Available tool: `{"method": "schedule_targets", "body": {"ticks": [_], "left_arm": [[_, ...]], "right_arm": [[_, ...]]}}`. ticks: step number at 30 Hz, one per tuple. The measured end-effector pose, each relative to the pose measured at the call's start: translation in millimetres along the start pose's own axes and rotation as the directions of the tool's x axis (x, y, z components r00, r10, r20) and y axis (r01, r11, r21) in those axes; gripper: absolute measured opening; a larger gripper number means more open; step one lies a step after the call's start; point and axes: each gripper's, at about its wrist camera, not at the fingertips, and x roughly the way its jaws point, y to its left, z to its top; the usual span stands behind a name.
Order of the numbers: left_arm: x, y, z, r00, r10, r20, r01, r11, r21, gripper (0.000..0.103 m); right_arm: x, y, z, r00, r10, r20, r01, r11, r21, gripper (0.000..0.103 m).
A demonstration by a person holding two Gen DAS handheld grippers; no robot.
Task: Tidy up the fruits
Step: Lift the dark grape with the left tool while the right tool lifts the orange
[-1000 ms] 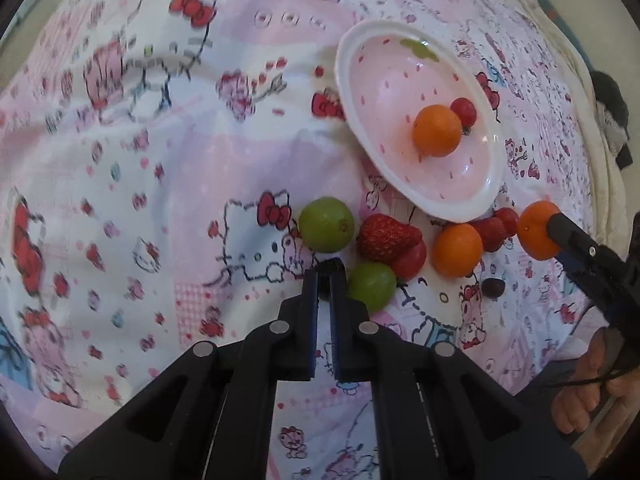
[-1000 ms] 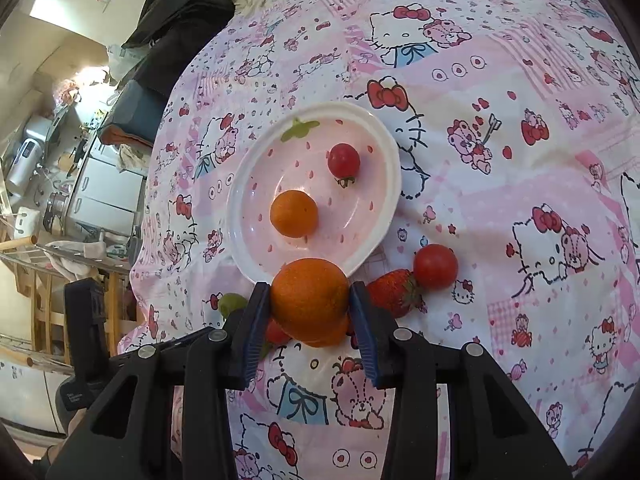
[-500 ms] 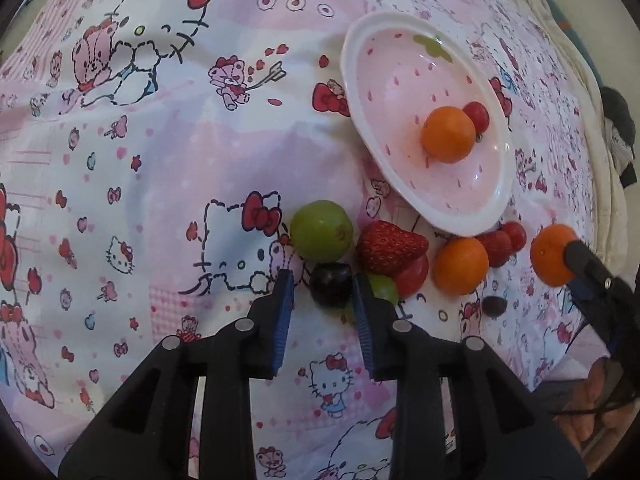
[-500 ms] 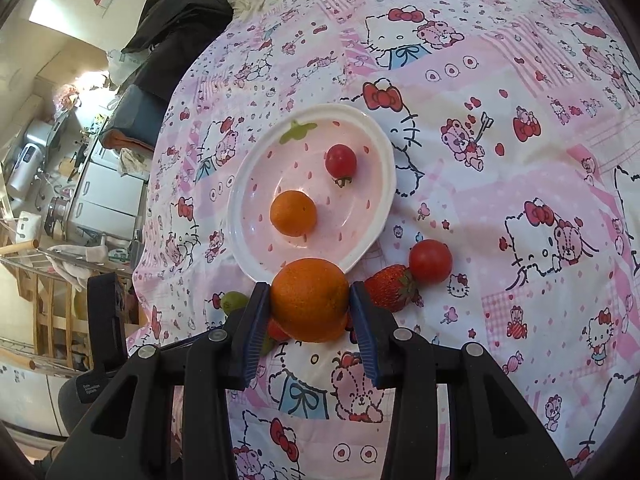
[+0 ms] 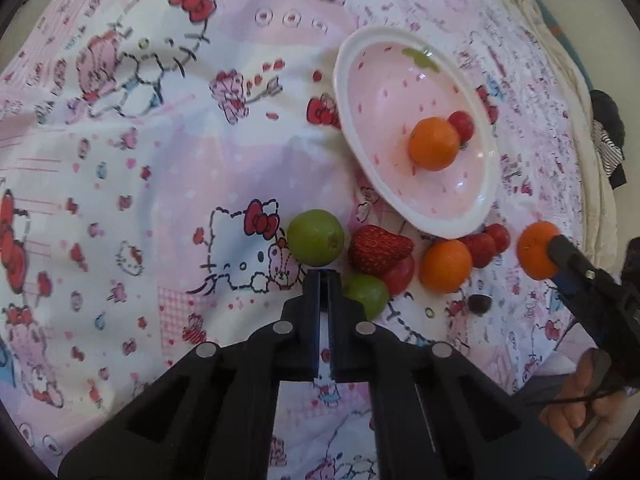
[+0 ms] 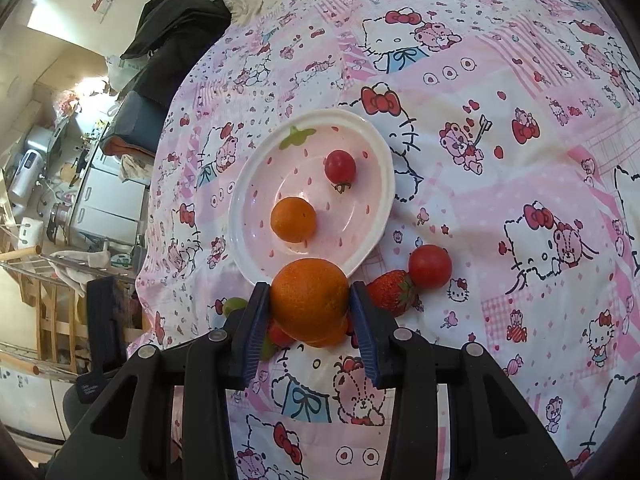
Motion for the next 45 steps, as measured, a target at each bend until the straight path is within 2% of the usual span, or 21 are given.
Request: {"method": "schedule_targets", "body": {"ticks": [8,11,13,16,20,22,24,28,33,39,45], "left_arm": [[4,5,-2,1.000,-0.001,-0.011,0.001,0.999,-0.038,0.004],[5,0,-1,1.000,0.000,0.004,0.000,1.000,-0.025,0.019],[5,-1,-1,1.000,0.016,0.020,-0.015,1.000,-0.026,0.035],[13,-3,0,0.998,0.060,0.001,-0.060,0.998,-0.003,0.035],[21,-2,2,0.997,0.076,0.002,-0.076,0.997,-0.009,0.034],[21,1,4,0.998,0.069,0.006,-0.069,0.997,-0.023,0.022],[25,3,4,0.998,0.067,-0.005,-0.067,0.997,-0.029,0.017],[23,2,3,0.999,0.050,-0.005,-0.050,0.998,-0.023,0.016],[4,4,-1,0.997,0.057,0.048,-0.057,0.998,-0.004,0.015],[-13,20,-6,0.996,0.055,0.063,-0.054,0.998,-0.024,0.015],[-8,15,-8,0.992,0.111,0.056,-0.112,0.994,0.010,0.015]], "right_arm": [[-1,2,-3,1.000,-0.001,-0.001,0.001,1.000,-0.002,0.042],[-3,4,-4,1.000,-0.006,0.003,0.006,1.000,-0.014,0.042],[-4,2,-4,1.000,-0.008,0.002,0.008,1.000,-0.011,0.042],[-3,-1,-4,1.000,-0.010,0.001,0.010,1.000,0.001,0.042],[-1,-1,-2,1.000,-0.011,-0.003,0.011,1.000,0.000,0.042],[-1,-1,-2,1.000,-0.010,-0.004,0.010,1.000,0.000,0.042],[-2,-1,-2,1.000,-0.008,-0.002,0.008,1.000,0.000,0.042],[-2,-3,-1,1.000,-0.009,0.004,0.009,1.000,0.007,0.042],[-4,-1,-2,1.000,-0.002,0.009,0.002,1.000,0.001,0.042],[-3,4,-3,1.000,0.005,0.007,-0.005,1.000,-0.009,0.042],[-1,6,-3,1.000,0.000,0.003,0.000,1.000,-0.014,0.042]]}}
